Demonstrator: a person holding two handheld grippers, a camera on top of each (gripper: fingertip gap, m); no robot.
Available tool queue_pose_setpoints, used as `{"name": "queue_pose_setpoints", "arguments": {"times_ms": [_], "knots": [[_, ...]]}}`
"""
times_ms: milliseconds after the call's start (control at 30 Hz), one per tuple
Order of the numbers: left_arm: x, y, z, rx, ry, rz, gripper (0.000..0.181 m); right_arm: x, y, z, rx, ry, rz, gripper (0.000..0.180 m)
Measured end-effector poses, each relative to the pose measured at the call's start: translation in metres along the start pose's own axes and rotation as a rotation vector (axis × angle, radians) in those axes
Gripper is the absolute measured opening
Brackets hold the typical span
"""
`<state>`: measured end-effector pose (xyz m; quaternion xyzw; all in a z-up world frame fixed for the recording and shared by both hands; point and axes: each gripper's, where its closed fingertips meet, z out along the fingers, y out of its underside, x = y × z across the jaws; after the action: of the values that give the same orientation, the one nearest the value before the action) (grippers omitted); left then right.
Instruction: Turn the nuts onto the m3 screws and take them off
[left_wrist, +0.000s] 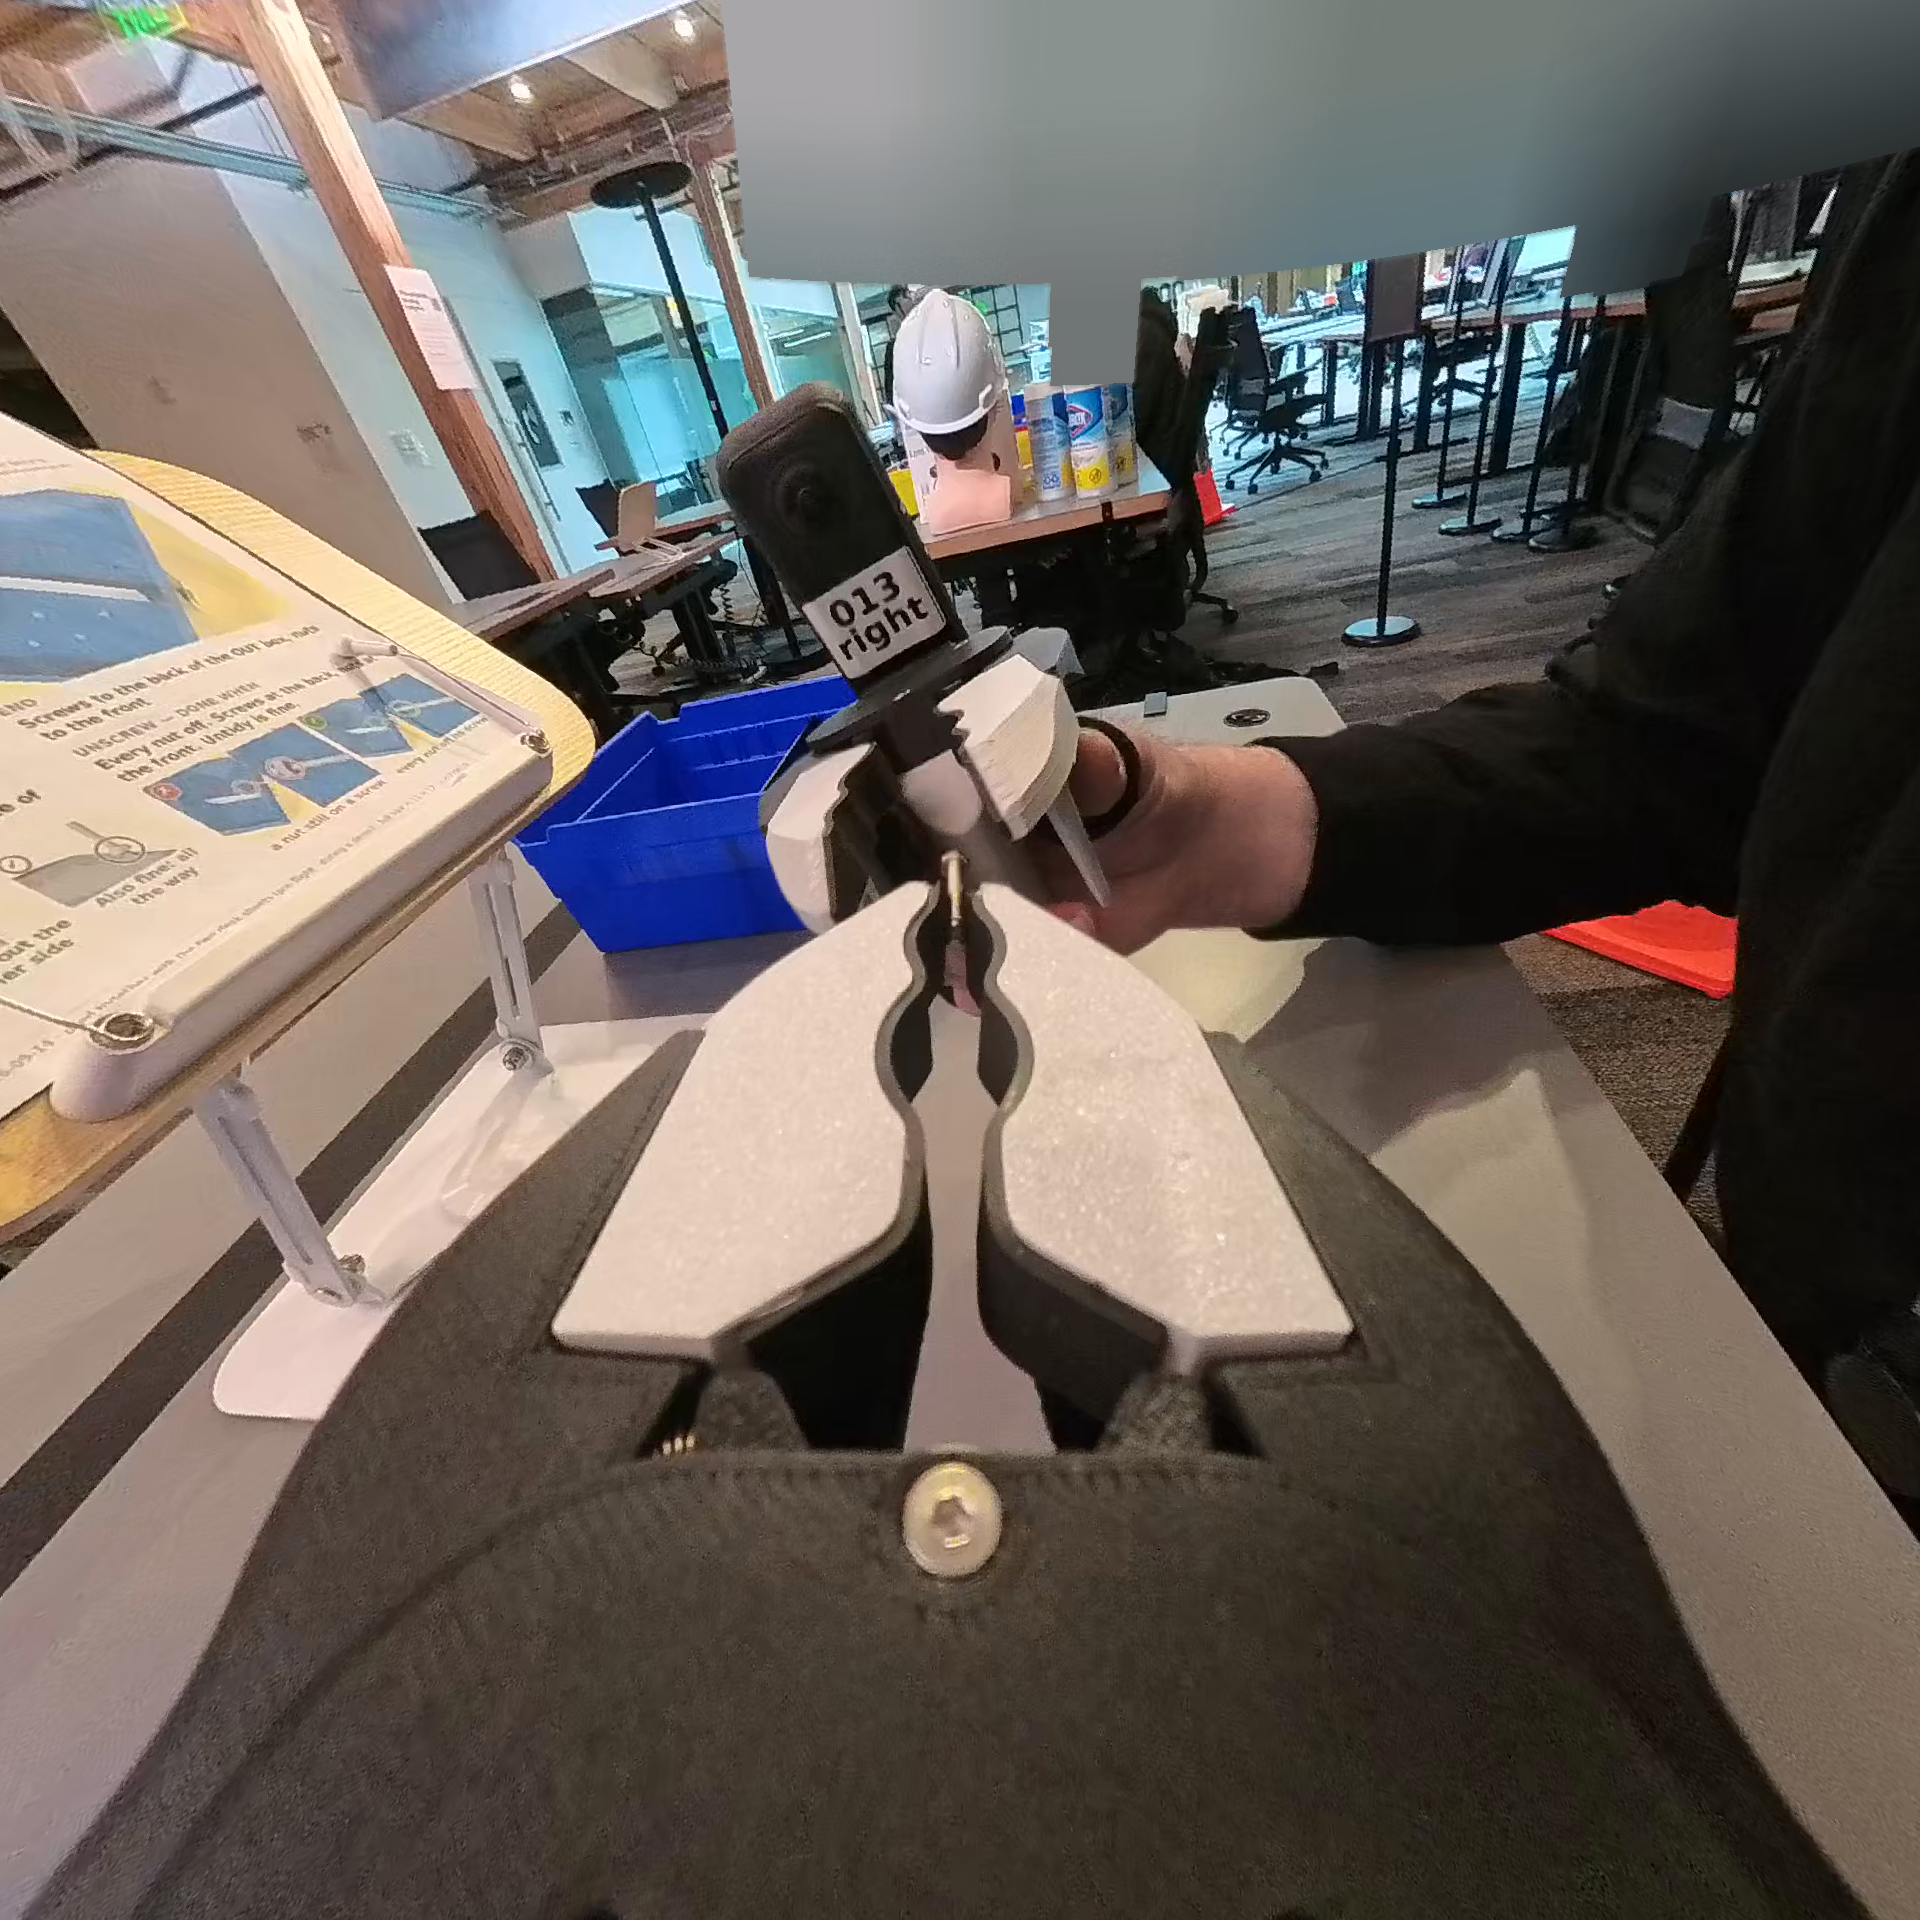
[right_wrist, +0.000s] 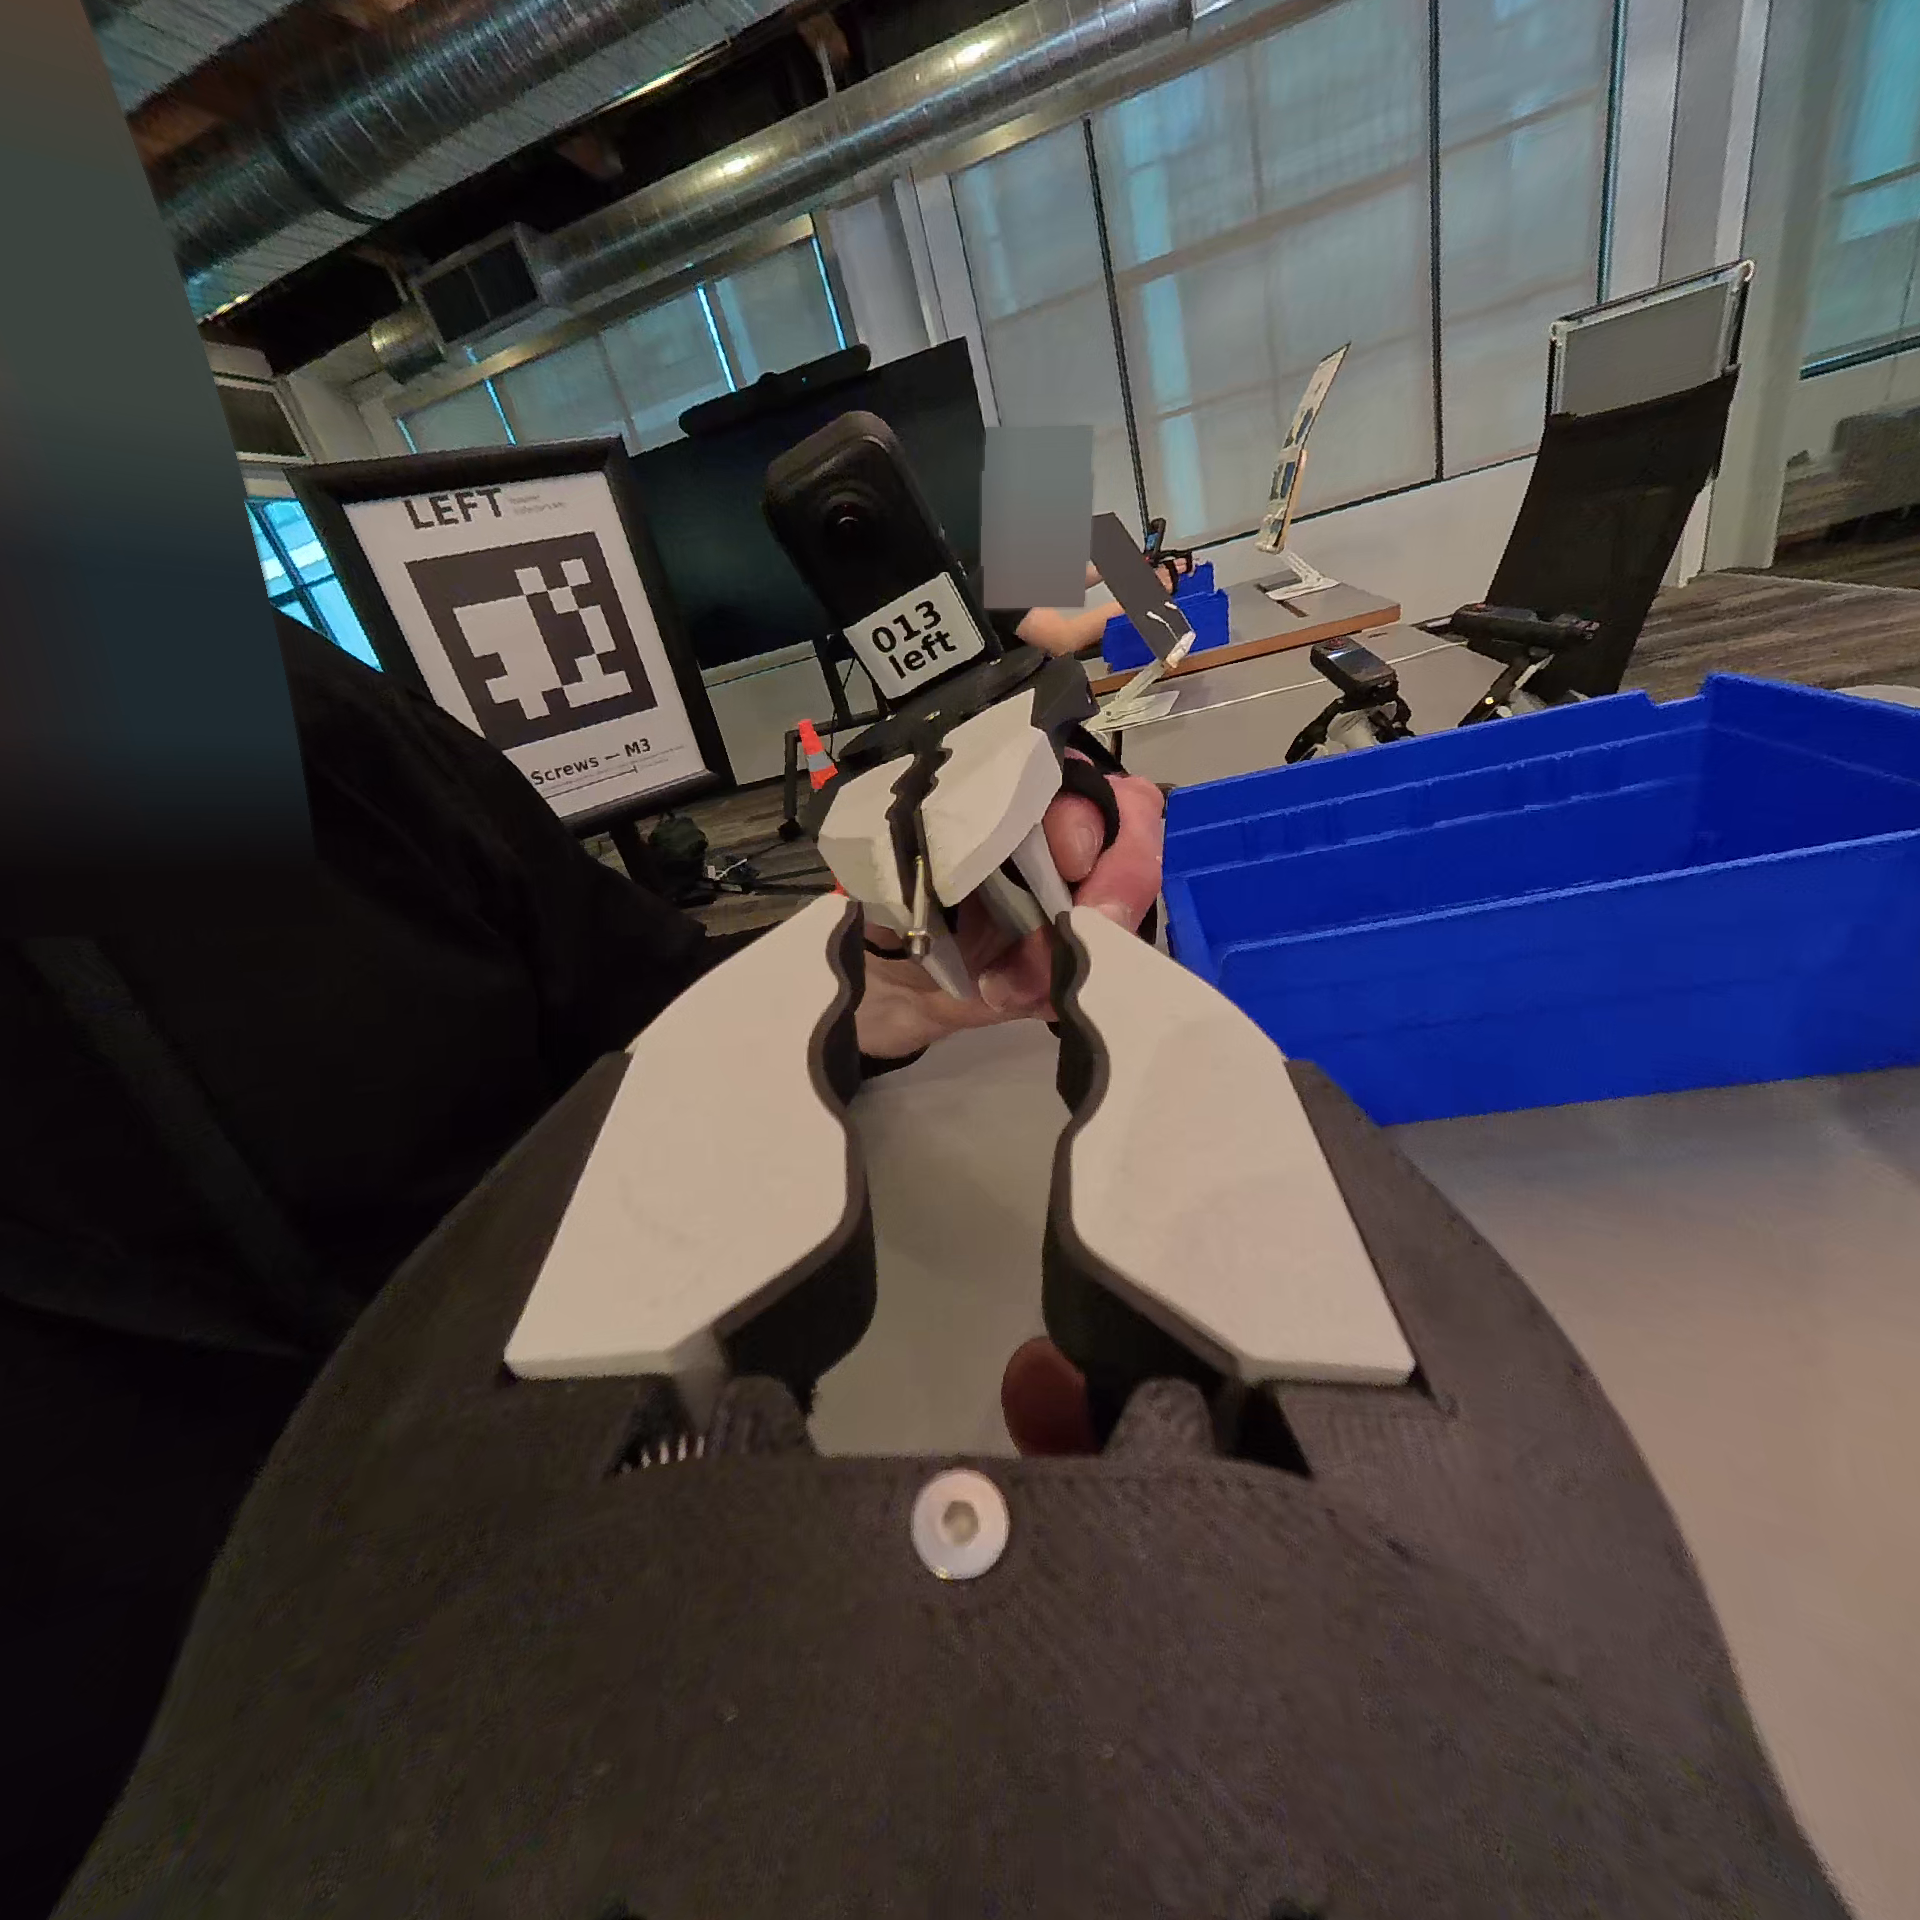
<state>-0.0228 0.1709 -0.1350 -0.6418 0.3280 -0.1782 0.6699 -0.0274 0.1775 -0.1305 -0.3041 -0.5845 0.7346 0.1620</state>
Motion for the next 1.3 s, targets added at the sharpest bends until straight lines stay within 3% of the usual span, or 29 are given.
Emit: {"name": "queue_pose_setpoints", "arguments": {"times_ms": [167,433,600,700,967,1133,1200,1300], "knots": [[0.005,-0.016,-0.004,0.085,0.026,-0.031,0.003,0.025,0.030,-0.002,-0.138,0.118,0.028,0.016],[-0.002,-0.004,0.000,0.035,-0.021,-0.018,0.003,0.003,0.004,-0.002,-0.027,0.041,-0.048,0.033],[-0.001,-0.005,0.002,0.043,-0.026,-0.030,0.003,0.007,0.002,0.002,-0.014,0.095,-0.096,0.030],[0.001,-0.014,-0.001,0.095,-0.006,-0.051,0.003,0.024,0.021,0.000,-0.118,0.189,-0.115,0.025],[-0.003,-0.005,0.001,0.069,-0.028,-0.062,0.003,0.006,-0.003,-0.003,-0.008,0.135,-0.182,0.031],[-0.004,-0.006,0.002,0.068,-0.036,-0.062,0.003,0.013,0.001,-0.001,-0.022,0.170,-0.188,0.031],[-0.001,-0.014,-0.001,0.119,-0.009,-0.084,0.002,0.022,0.015,-0.001,-0.087,0.203,-0.186,0.023],[-0.006,-0.003,0.002,0.043,-0.057,-0.038,0.003,0.023,0.017,-0.004,-0.088,0.197,-0.166,0.025]]}}
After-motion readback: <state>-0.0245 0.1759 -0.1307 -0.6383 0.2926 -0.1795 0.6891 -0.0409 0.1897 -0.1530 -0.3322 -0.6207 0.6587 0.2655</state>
